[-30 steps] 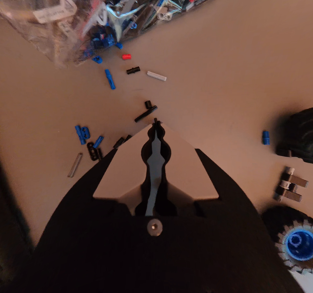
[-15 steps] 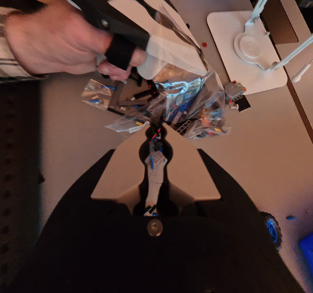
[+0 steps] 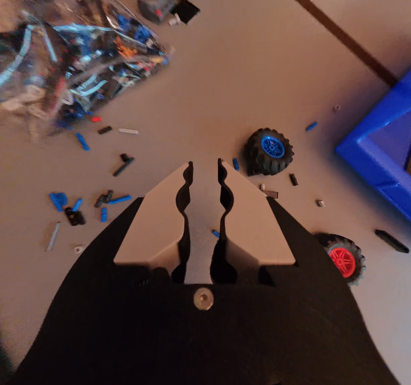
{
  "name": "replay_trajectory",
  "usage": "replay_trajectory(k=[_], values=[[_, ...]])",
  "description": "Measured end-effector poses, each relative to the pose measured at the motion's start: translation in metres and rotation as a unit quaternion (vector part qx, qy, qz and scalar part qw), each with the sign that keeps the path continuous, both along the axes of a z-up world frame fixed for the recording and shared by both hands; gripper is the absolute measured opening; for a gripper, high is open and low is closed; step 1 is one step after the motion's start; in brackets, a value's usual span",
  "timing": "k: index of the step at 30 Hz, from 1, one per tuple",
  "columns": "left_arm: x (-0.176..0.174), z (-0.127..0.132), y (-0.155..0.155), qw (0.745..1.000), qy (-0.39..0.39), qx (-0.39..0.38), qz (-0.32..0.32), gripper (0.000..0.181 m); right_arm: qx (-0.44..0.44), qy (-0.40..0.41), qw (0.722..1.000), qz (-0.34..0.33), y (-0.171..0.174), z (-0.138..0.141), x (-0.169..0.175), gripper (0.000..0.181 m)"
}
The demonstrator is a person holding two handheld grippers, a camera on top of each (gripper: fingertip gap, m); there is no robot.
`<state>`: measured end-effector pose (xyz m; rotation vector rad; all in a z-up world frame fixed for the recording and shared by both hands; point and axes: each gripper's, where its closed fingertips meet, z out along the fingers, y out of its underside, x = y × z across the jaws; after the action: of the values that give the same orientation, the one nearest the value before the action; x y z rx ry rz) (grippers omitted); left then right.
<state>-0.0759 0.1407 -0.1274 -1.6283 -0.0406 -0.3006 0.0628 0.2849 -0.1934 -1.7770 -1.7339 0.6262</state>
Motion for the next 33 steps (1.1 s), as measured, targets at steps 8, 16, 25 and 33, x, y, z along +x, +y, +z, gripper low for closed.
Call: replay_trajectory(k=[8,16,25,33], values=[[0.0,-0.001,0.001,1.0,0.0,-0.001,0.0,0.0,0.027,-0.067,0.997,-0.021,0.038,-0.061,-0.007,0.02],[-0.001,-0.003,0.002,1.0,0.001,-0.005,-0.001,0.0,-0.005,-0.055,0.998,-0.013,0.045,-0.066,-0.016,0.002],[0.004,-0.001,0.003,1.0,0.003,-0.002,-0.01,0.0,-0.061,0.072,0.984,0.154,-0.09,0.036,-0.026,0.001],[0.007,0.0,0.001,1.0,0.005,0.002,-0.015,0.0,0.055,0.018,0.971,0.233,-0.171,0.025,-0.081,0.004]])
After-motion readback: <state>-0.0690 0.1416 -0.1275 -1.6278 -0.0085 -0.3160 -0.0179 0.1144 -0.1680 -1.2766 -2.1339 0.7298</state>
